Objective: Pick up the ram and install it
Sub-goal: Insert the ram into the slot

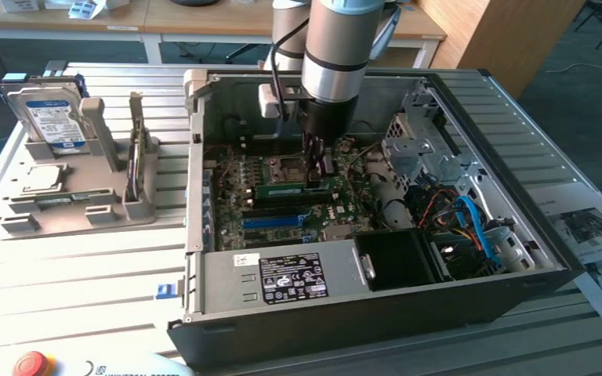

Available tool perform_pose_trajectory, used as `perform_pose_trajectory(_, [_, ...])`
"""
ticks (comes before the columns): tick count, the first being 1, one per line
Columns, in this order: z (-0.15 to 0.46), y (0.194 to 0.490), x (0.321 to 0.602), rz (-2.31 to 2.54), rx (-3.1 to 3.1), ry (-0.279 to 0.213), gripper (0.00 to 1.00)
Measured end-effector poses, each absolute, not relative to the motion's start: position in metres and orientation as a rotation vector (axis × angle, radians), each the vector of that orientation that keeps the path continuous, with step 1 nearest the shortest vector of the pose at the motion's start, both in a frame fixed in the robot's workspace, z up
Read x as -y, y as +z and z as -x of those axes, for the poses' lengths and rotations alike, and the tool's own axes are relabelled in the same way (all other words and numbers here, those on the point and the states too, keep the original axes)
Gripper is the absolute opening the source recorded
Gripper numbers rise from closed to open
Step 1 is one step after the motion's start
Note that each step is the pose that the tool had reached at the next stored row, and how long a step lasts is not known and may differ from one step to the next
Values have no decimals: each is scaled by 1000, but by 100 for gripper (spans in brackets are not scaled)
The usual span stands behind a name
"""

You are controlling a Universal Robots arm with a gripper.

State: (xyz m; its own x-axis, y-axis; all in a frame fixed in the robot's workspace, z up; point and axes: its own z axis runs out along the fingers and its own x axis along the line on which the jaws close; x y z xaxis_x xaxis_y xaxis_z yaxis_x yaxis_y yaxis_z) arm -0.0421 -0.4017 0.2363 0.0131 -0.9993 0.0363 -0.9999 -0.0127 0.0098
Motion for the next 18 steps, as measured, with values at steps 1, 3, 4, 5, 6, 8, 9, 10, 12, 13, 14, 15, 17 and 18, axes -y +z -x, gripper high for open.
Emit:
perform_pose_trajectory(1, [42, 236, 402, -2212, 2184, 30, 12])
perform_pose_trajectory(3, [42, 236, 402, -2213, 2184, 30, 12])
perform_pose_trajectory(4, [42, 236, 402, -2213, 2184, 30, 12])
perform_pose_trajectory(5, [43, 236, 402, -2213, 2185, 30, 12])
perform_pose_trajectory(6, [43, 236, 402, -2213, 2185, 30, 12])
perform_pose_trajectory(8, [43, 236, 402, -2213, 2185, 30, 12])
perform_pose_trajectory(9, [43, 236, 402, -2213, 2185, 30, 12])
perform_pose_trajectory(10, [43, 236, 402, -2213, 2185, 30, 12])
perform_pose_trajectory(12, [43, 235, 402, -2213, 2185, 30, 12])
perform_pose_trajectory(13, [43, 235, 402, -2212, 2186, 30, 12])
perform_pose_trajectory(14, [43, 234, 402, -2211, 2186, 30, 12])
perform_pose_trajectory(15, [43, 234, 402, -2211, 2187, 30, 12])
perform_pose_trajectory(17, [43, 234, 402, -2209, 2188, 30, 12])
perform_pose_trajectory(18, [43, 234, 402, -2209, 2189, 30, 12])
